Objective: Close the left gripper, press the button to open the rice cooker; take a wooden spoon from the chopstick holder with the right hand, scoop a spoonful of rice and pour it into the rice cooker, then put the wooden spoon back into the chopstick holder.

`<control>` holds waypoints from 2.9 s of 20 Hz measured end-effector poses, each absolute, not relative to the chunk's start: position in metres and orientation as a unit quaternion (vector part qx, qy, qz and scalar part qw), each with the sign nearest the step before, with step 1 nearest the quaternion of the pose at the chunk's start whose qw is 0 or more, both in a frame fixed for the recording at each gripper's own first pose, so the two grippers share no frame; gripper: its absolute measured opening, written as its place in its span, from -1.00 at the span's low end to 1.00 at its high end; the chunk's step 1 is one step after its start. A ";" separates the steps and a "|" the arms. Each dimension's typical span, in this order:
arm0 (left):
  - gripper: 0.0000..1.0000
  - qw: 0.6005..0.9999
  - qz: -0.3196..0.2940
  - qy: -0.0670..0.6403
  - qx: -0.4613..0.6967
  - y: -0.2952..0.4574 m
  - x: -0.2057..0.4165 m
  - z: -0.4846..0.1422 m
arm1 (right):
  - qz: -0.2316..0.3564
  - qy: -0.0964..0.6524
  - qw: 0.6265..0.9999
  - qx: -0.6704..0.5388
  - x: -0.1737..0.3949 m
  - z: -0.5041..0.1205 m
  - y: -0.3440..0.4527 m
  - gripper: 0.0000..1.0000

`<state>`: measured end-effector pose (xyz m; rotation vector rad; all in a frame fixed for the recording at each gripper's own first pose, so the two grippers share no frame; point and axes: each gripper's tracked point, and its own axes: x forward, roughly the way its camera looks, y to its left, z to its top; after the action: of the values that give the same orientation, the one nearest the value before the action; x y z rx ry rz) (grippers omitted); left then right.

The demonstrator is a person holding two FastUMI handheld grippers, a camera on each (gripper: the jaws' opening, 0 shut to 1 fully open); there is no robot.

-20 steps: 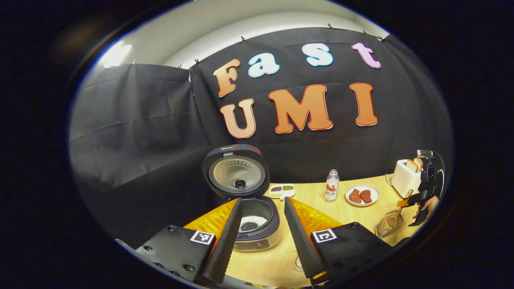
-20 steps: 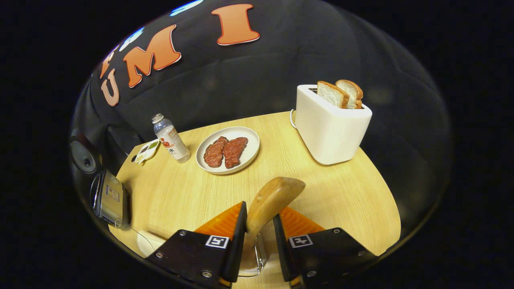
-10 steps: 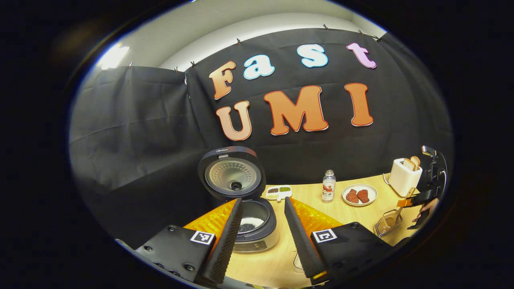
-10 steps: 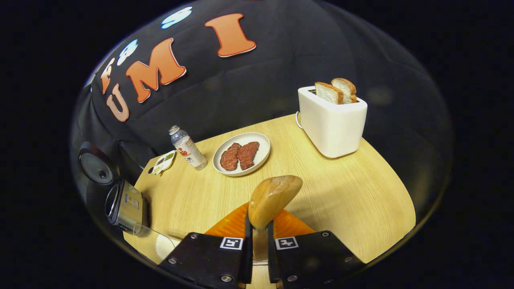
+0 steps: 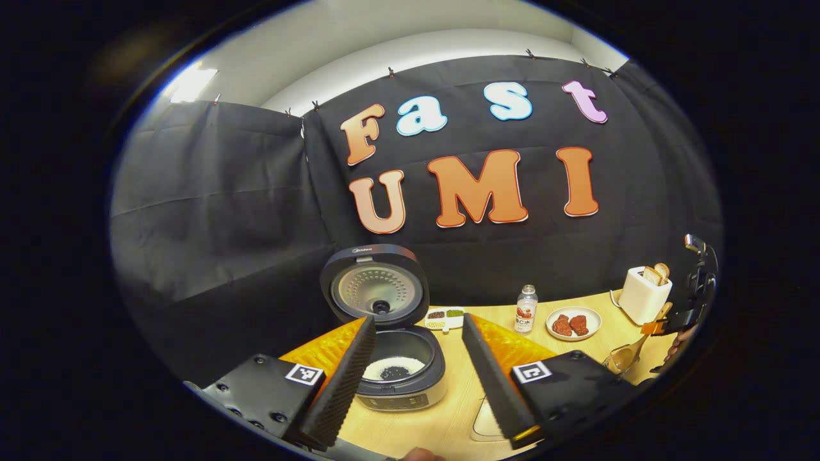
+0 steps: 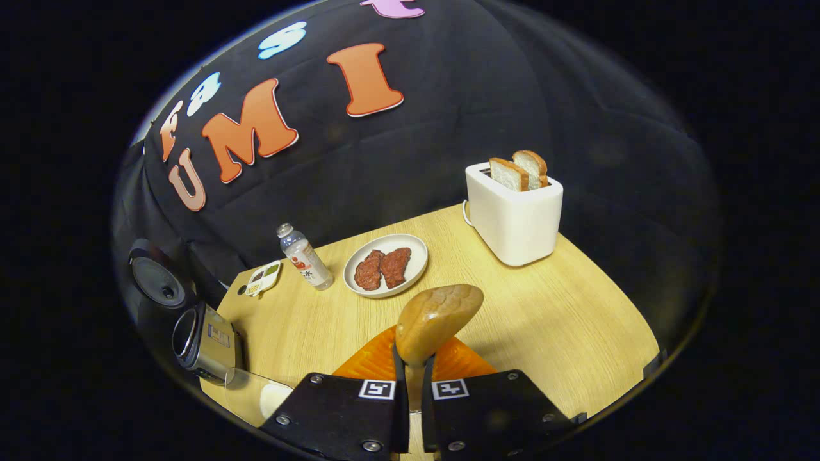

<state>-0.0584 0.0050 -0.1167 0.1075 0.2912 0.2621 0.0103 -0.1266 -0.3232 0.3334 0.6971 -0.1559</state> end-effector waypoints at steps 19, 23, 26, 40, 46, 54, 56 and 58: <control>0.77 0.982 0.126 0.137 0.024 0.120 -0.067 -0.138 | 0.017 0.307 0.939 0.151 -0.014 -0.229 0.056 -0.87; 0.77 0.980 0.137 0.145 0.019 0.143 -0.073 -0.143 | 0.031 0.312 0.943 0.112 -0.020 -0.240 0.085 -0.87; 0.77 0.978 0.140 0.154 0.019 0.152 -0.077 -0.147 | 0.018 0.319 0.947 0.047 -0.025 -0.261 0.082 -0.87; 0.99 0.973 0.141 0.181 0.014 0.173 -0.092 -0.167 | 0.004 0.301 0.928 -0.218 -0.040 -0.323 0.096 -0.86; 0.77 0.971 0.147 0.189 0.015 0.183 -0.093 -0.175 | 0.031 0.281 0.916 -0.285 -0.046 -0.341 0.116 -0.87; 0.77 0.970 0.148 0.192 0.020 0.191 -0.091 -0.176 | 0.046 0.302 0.915 -0.265 -0.065 -0.364 0.141 -0.86; 0.77 0.970 0.147 0.194 0.020 0.192 -0.091 -0.177 | 0.040 0.308 0.918 -0.247 -0.065 -0.364 0.140 -0.86; 0.77 0.970 0.144 0.195 0.019 0.192 -0.093 -0.178 | 0.030 0.318 0.921 -0.221 -0.064 -0.365 0.141 -0.86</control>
<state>-0.0929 0.1921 -0.1779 0.0381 0.3949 0.2913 -0.0645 0.1408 -0.3651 -0.4541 0.6536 0.0614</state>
